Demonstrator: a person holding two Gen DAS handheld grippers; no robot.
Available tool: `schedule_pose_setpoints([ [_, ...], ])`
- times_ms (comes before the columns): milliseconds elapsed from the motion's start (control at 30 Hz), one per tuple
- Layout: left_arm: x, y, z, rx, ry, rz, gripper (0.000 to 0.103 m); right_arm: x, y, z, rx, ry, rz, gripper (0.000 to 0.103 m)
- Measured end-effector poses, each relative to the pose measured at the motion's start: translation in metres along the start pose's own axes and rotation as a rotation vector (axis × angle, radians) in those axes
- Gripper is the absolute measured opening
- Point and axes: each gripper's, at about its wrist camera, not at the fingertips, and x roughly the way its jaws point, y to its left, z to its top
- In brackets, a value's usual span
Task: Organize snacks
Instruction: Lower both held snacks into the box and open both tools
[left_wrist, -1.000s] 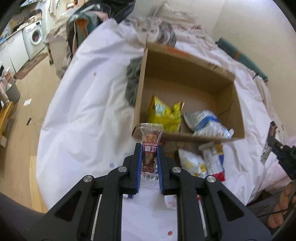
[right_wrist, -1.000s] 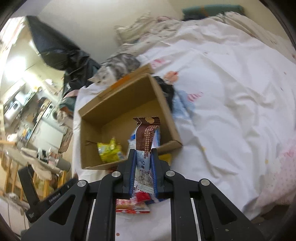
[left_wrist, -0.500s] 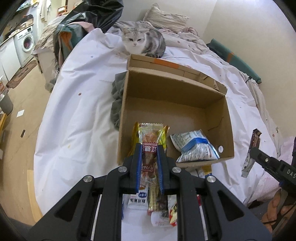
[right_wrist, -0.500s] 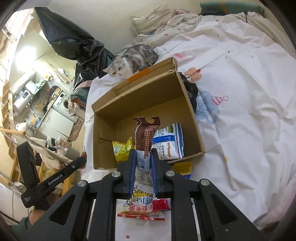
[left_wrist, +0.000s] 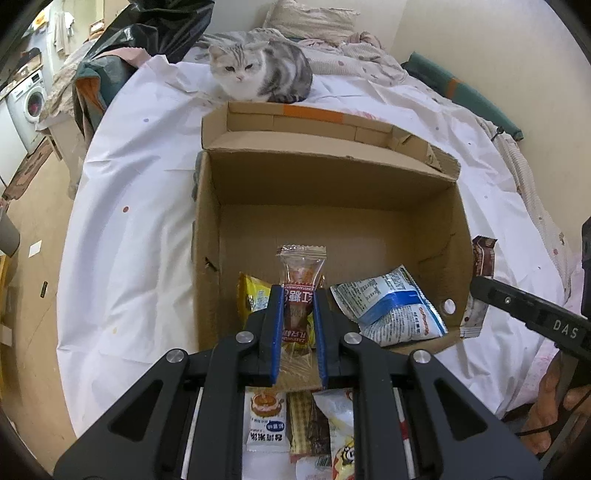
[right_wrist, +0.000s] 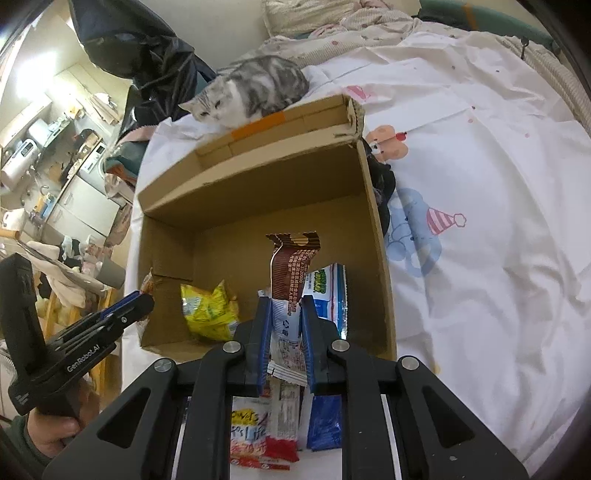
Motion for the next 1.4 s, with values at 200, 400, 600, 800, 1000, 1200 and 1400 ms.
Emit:
schedule_pose_setpoints([
  [200, 0.02, 0.001, -0.003, -0.008, 0.01, 0.007, 0.013, 0.013, -0.002, -0.004, -0.012, 0.015, -0.023, 0.017],
  [400, 0.032, 0.008, -0.003, -0.038, 0.041, -0.017, 0.013, 0.023, 0.005, -0.009, -0.05, 0.044, -0.051, 0.018],
  [600, 0.038, 0.001, -0.004, -0.023, 0.064, -0.034, 0.013, 0.027, 0.004, -0.007, -0.033, 0.054, -0.057, 0.019],
  [800, 0.039, -0.002, -0.001, -0.012, 0.079, -0.035, 0.013, 0.034, 0.001, -0.004, -0.014, 0.081, -0.047, 0.019],
  [1000, 0.039, -0.001, 0.002, -0.014, 0.106, -0.058, 0.013, 0.04, 0.0, -0.001, -0.005, 0.1, -0.037, 0.019],
  [1200, 0.033, -0.011, 0.009, 0.078, 0.092, -0.093, 0.025, 0.036, -0.006, -0.002, -0.005, 0.106, -0.024, 0.021],
  [1400, 0.03, -0.007, 0.017, 0.063, 0.123, -0.177, 0.077, 0.028, -0.005, 0.012, 0.018, 0.053, 0.037, 0.087],
])
